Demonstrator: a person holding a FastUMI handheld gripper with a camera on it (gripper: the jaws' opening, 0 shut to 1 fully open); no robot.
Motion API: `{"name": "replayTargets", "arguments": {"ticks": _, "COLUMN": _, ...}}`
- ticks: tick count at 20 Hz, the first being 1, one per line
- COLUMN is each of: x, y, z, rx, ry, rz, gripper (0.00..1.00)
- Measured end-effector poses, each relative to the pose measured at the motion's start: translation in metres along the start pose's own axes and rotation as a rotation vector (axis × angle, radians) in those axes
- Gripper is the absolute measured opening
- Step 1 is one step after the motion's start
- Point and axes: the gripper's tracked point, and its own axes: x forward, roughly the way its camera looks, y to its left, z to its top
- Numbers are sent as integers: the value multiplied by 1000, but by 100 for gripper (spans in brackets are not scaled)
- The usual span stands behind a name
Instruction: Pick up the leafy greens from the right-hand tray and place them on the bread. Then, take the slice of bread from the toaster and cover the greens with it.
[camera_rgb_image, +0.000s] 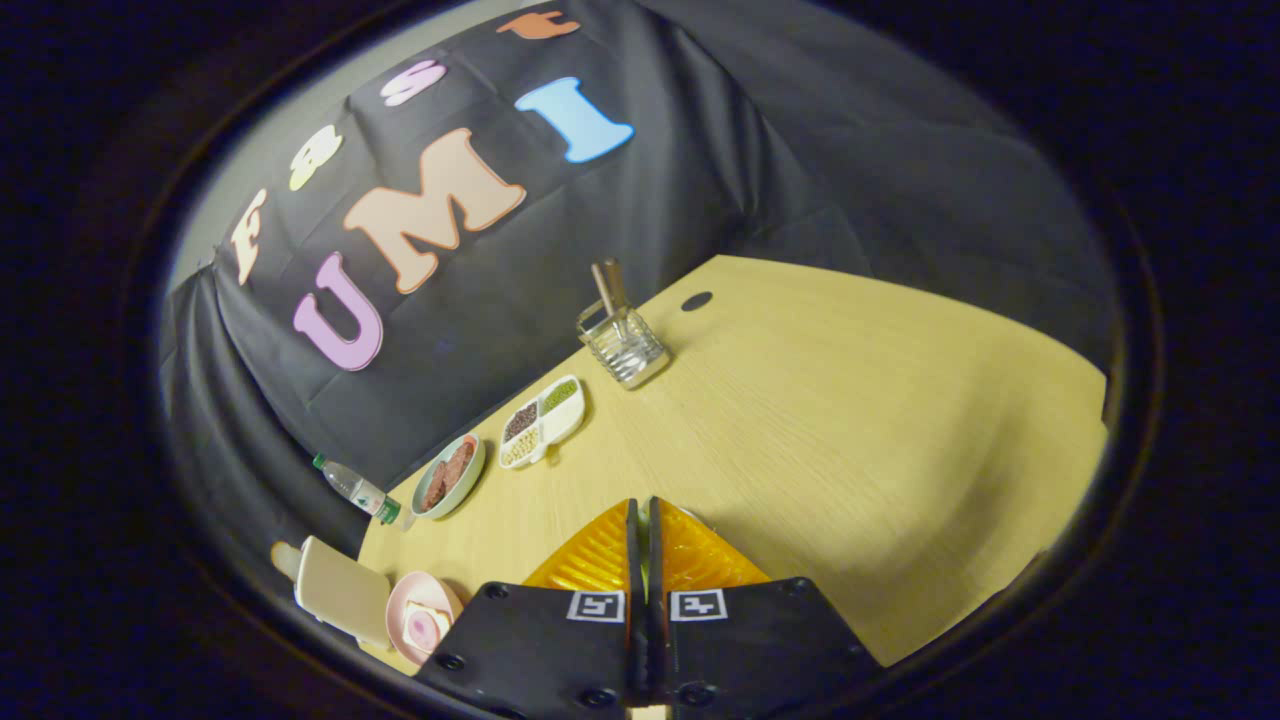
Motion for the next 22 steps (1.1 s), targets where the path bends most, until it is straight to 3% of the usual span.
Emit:
{"name": "replayTargets", "arguments": {"ticks": 12, "x": -48, "y": 128, "z": 0, "rx": -336, "ry": -27, "rz": 122, "gripper": 3}}
{"name": "replayTargets", "arguments": {"ticks": 17, "x": -70, "y": 211, "z": -36, "rx": -484, "ry": -15, "rz": 181, "gripper": 3}}
{"name": "replayTargets", "arguments": {"ticks": 22, "x": -84, "y": 301, "z": -99, "rx": -514, "ry": 25, "rz": 263, "gripper": 3}}
